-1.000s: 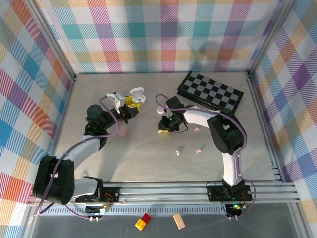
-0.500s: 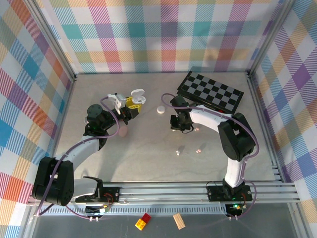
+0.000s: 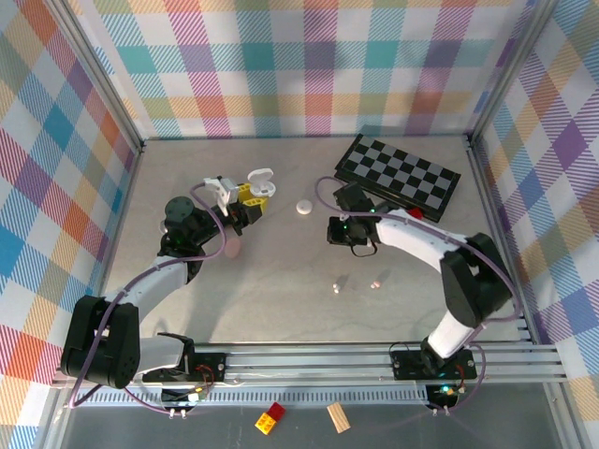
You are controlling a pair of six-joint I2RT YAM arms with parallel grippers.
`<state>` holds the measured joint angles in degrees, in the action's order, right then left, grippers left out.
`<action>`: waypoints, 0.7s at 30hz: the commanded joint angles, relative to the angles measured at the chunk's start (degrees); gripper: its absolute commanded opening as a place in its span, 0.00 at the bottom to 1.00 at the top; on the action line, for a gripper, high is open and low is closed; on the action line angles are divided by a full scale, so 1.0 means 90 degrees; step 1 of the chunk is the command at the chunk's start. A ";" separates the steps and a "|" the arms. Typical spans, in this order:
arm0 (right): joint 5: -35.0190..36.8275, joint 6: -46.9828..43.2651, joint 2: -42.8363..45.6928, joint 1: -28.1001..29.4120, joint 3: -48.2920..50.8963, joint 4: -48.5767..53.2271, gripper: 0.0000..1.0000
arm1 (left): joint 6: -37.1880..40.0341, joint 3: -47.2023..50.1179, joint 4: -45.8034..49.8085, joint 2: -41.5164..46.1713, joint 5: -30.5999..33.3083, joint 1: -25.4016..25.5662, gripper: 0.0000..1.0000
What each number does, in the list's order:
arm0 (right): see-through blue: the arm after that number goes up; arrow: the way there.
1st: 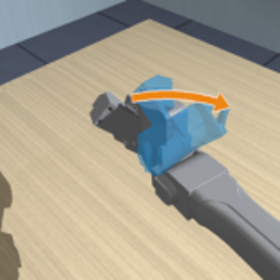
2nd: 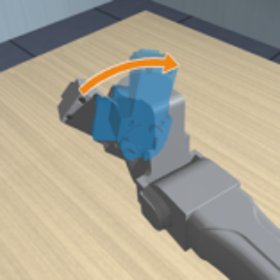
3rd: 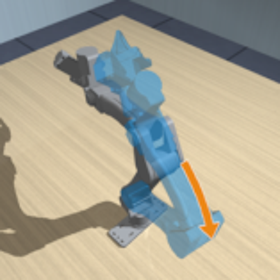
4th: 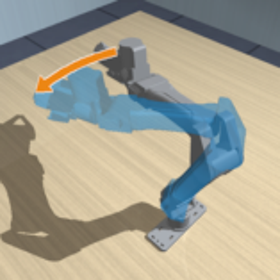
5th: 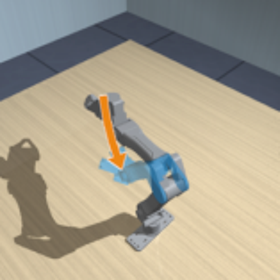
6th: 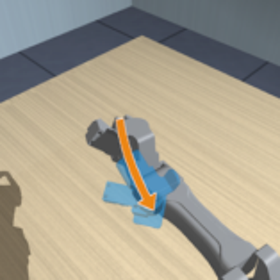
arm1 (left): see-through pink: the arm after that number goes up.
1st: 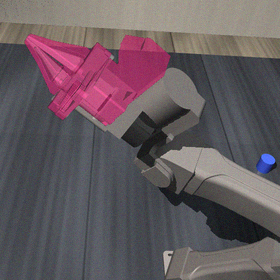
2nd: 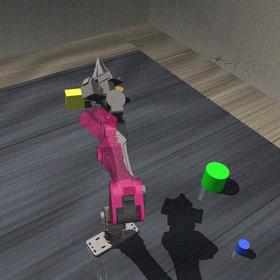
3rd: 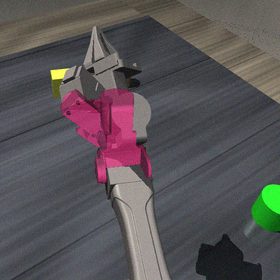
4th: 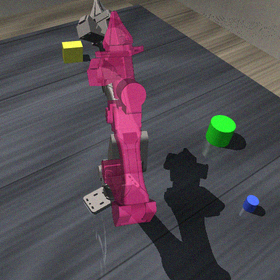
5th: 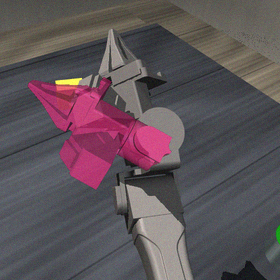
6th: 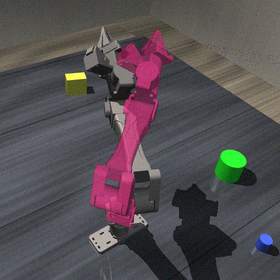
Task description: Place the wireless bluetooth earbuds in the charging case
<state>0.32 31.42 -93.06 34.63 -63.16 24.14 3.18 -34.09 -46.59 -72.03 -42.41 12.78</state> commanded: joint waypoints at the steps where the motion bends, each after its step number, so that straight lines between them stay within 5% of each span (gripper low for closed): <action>1: -0.0640 -0.0377 0.0631 -0.0001 0.0078 -0.0795 0.17 | 0.0320 -0.0100 -0.0060 -0.0023 -0.0020 0.0147 0.33; 8: -0.1317 -0.0660 0.1320 0.0018 -0.0415 -0.0562 0.19 | 0.1013 -0.0185 0.0240 -0.0183 0.0282 0.0623 0.33; 21: -0.1168 -0.0823 0.1218 0.0514 -0.1451 0.0071 0.20 | 0.1563 -0.0246 0.0423 -0.0460 0.1011 0.1338 0.33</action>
<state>-9.32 24.97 -81.80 38.63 -73.82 23.62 15.09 -34.48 -41.91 -75.44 -34.85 23.88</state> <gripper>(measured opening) 0.196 0.330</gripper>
